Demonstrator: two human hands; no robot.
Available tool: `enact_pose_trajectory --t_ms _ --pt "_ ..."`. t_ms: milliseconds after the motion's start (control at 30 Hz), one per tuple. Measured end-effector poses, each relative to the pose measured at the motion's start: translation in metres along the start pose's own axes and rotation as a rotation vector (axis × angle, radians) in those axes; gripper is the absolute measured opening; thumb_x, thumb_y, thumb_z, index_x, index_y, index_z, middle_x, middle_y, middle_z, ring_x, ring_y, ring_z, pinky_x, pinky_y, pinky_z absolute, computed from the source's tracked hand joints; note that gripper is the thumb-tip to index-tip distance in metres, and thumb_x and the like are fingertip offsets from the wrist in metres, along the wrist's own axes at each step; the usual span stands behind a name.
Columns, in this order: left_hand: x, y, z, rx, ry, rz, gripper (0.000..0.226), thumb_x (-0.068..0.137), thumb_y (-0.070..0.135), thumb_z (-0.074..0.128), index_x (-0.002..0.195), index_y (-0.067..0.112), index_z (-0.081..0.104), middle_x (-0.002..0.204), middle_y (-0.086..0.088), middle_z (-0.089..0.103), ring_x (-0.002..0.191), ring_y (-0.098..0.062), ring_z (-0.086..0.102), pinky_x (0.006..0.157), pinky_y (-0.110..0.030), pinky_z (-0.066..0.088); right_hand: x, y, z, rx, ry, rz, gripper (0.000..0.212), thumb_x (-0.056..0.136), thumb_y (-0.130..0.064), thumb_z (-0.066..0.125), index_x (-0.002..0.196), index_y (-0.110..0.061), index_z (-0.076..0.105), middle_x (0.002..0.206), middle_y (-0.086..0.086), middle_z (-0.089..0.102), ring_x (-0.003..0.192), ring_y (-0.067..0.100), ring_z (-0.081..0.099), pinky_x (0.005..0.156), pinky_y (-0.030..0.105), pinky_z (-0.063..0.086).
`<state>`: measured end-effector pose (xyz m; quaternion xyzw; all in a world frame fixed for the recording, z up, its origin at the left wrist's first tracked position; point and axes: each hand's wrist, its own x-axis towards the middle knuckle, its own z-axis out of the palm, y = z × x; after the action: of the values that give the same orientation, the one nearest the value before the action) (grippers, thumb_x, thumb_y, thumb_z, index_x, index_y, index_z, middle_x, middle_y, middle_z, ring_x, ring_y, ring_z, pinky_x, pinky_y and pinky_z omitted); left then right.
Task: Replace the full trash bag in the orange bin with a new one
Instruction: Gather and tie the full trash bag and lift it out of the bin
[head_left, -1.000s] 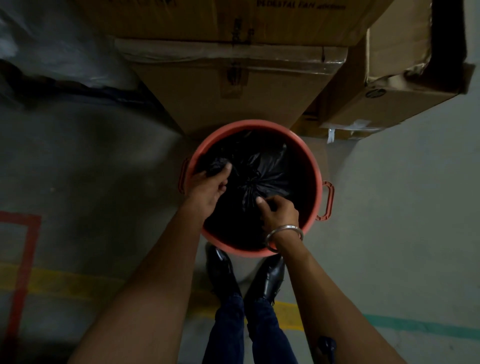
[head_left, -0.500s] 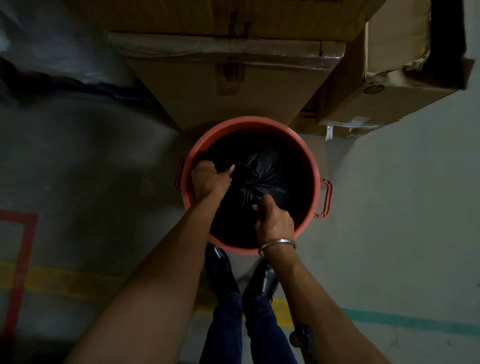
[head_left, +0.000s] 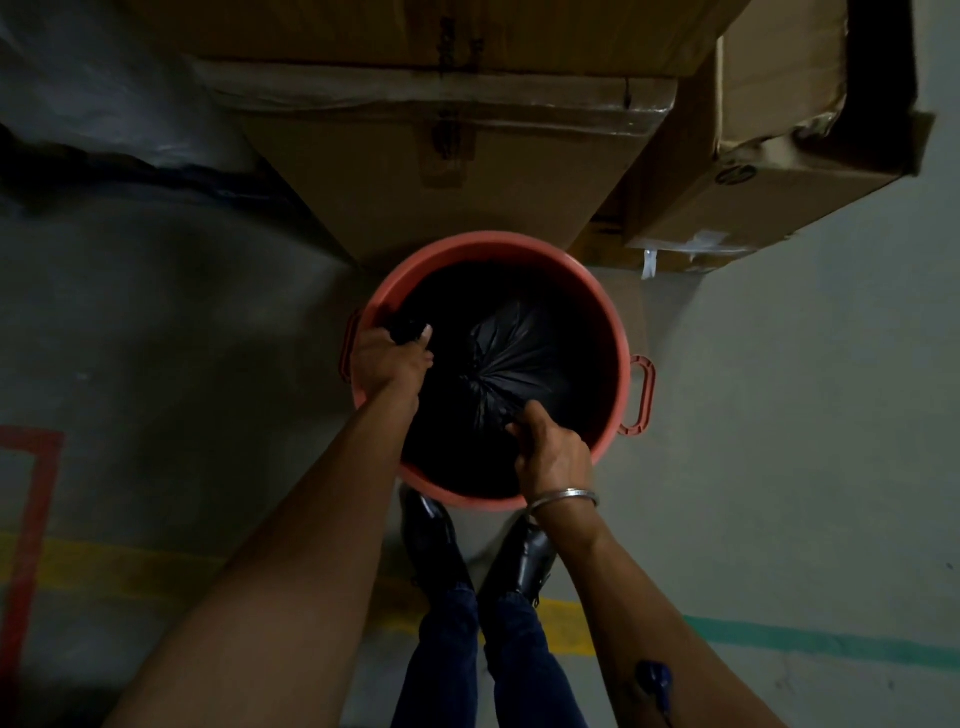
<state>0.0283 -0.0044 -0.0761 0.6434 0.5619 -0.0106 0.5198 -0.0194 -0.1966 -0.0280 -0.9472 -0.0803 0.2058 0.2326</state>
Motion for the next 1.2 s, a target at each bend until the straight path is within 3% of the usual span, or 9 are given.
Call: enact_pose_trajectory --t_ms 133,333,433,500,600,667,733,833,1200 --pt "-0.001 0.005 -0.003 0.113 -0.159 0.032 0.036 0.085 0.031 0.074 0.104 0.001 0.067 0.102 -0.02 0.072 0.091 -0.033 0.071 0.085 -0.047 0.059 0.01 0.002 -0.003 -0.022 -0.012 0.093 0.008 0.09 -0.013 0.051 0.096 -0.007 0.051 0.079 0.017 0.067 0.074 0.041 0.063 0.057 0.039 0.044" --pt "-0.049 0.029 -0.007 0.37 -0.222 0.425 0.021 0.079 0.037 0.073 0.089 0.019 0.075 0.087 0.001 0.076 0.084 -0.017 0.072 0.069 -0.021 0.047 0.017 -0.012 0.001 0.293 -0.01 0.183 0.039 0.087 -0.025 0.063 0.114 -0.005 0.044 0.103 0.018 0.065 0.095 0.037 0.062 0.07 0.029 0.044" --pt "-0.07 0.03 -0.005 0.457 -0.247 0.605 0.027 0.076 0.045 0.067 0.085 0.021 0.074 0.083 0.004 0.076 0.084 -0.015 0.071 0.069 -0.025 0.052 0.027 -0.019 0.007 0.283 -0.115 0.207 0.084 0.074 -0.046 0.073 0.139 -0.012 0.033 0.122 0.014 0.063 0.11 0.032 0.06 0.083 0.033 0.05" --pt "-0.081 0.022 -0.005 0.459 -0.327 0.64 0.04 0.078 0.061 0.058 0.073 0.024 0.071 0.072 0.006 0.073 0.072 -0.01 0.07 0.067 -0.032 0.056 0.033 -0.02 0.013 0.21 -0.1 0.254 0.071 0.075 -0.047 0.066 0.134 -0.016 0.044 0.114 0.012 0.067 0.102 0.033 0.064 0.074 0.033 0.049" --pt "-0.085 0.009 -0.011 0.2 -0.389 0.452 0.052 0.086 0.065 0.04 0.062 0.032 0.072 0.069 0.008 0.074 0.068 -0.009 0.07 0.068 -0.034 0.056 0.046 -0.025 0.014 0.304 -0.036 0.441 0.033 0.08 -0.031 0.063 0.108 -0.013 0.067 0.105 0.014 0.07 0.1 0.034 0.065 0.075 0.031 0.047" --pt "-0.078 -0.002 -0.014 0.039 -0.177 0.28 0.047 0.088 0.049 0.041 0.067 0.022 0.073 0.075 -0.001 0.075 0.075 -0.02 0.071 0.072 -0.038 0.056 0.056 -0.028 0.011 0.335 0.002 0.418 0.025 0.083 -0.021 0.061 0.101 -0.005 0.069 0.102 0.02 0.07 0.098 0.038 0.064 0.078 0.035 0.048" --pt "-0.068 -0.017 -0.022 0.17 0.065 0.273 0.027 0.082 0.033 0.054 0.096 0.015 0.07 0.104 -0.012 0.07 0.099 -0.032 0.064 0.09 -0.042 0.051 0.062 -0.034 0.009 0.226 0.026 0.31 0.029 0.087 -0.023 0.057 0.107 -0.004 0.065 0.109 0.021 0.063 0.1 0.039 0.06 0.082 0.039 0.048" --pt "-0.058 -0.037 -0.03 0.492 0.256 0.064 0.07 0.075 0.029 0.073 0.135 0.003 0.046 0.137 -0.023 0.045 0.123 -0.043 0.044 0.1 -0.049 0.04 0.064 -0.041 0.01 0.037 0.031 0.288 0.031 0.09 -0.025 0.05 0.114 -0.005 0.05 0.119 0.019 0.05 0.103 0.043 0.054 0.079 0.046 0.046" --pt "-0.005 -0.06 -0.047 0.415 0.087 -0.18 0.033 0.092 0.016 0.051 0.119 0.001 0.062 0.122 -0.025 0.063 0.113 -0.039 0.06 0.092 -0.041 0.047 0.071 -0.047 0.016 0.134 0.021 0.217 0.04 0.082 0.003 0.049 0.12 0.0 0.041 0.113 0.024 0.059 0.104 0.041 0.058 0.085 0.04 0.045"
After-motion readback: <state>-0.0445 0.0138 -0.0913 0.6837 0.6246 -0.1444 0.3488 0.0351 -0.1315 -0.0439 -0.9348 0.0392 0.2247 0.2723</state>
